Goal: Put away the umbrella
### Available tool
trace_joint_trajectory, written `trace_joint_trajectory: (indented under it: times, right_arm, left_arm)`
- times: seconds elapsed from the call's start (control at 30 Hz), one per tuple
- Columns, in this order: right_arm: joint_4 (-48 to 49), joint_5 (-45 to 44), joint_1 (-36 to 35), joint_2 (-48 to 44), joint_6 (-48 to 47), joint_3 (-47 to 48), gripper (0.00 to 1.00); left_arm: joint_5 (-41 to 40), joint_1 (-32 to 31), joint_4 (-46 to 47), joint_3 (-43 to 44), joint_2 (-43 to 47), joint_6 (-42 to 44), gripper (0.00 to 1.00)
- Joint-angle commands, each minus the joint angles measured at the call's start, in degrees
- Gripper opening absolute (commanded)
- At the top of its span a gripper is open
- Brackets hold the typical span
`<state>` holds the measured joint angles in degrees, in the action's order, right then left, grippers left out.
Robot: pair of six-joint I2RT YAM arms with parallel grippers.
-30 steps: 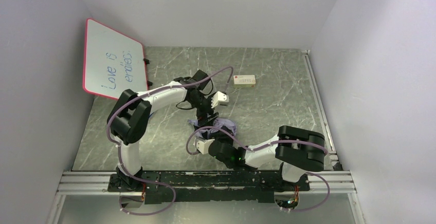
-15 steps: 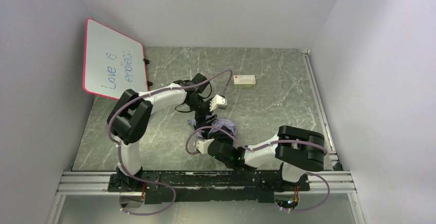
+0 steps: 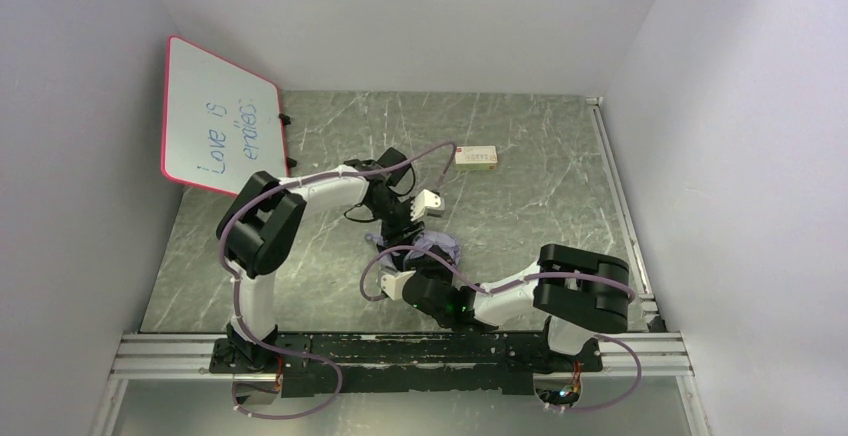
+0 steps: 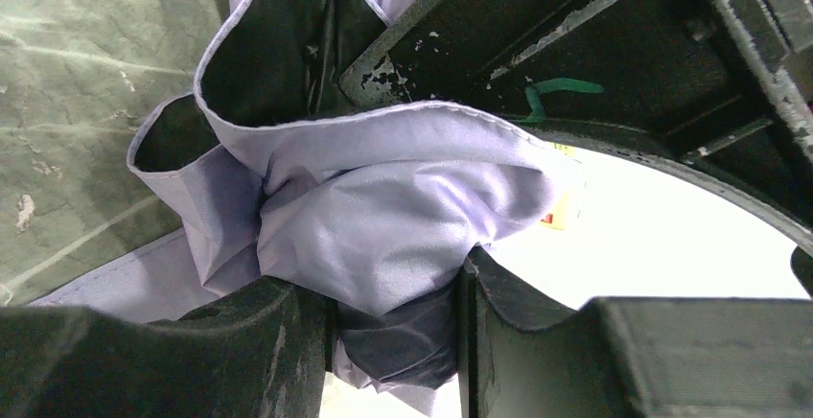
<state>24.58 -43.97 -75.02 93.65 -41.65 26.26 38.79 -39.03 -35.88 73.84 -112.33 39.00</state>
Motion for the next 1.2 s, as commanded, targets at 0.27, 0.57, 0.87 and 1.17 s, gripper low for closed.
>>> trace_joint_trajectory:
  times: [0.27, 0.57, 0.87, 1.17]
  right_arm:
    - [-12.1, 5.2, -0.2, -2.7, 6.9, -3.4, 0.5]
    - [-15.9, 2.9, -1.4, -20.9, 10.1, -3.9, 0.68]
    - [-16.2, 5.4, -3.4, -44.1, 28.4, -5.9, 0.64]
    - [-29.3, -6.8, -3.5, -51.1, 65.8, -0.8, 0.63]
  left_arm:
    - [-14.3, -4.2, 3.1, -2.9, -1.0, 0.8, 0.05]
    - [-17.5, -4.3, 4.5, -4.1, -0.3, 1.2, 0.05]
    - [-26.8, -4.1, 9.1, -6.1, -0.4, -1.9, 0.05]
    - [-30.4, -3.4, 12.3, -7.5, 0.5, -6.6, 0.05]
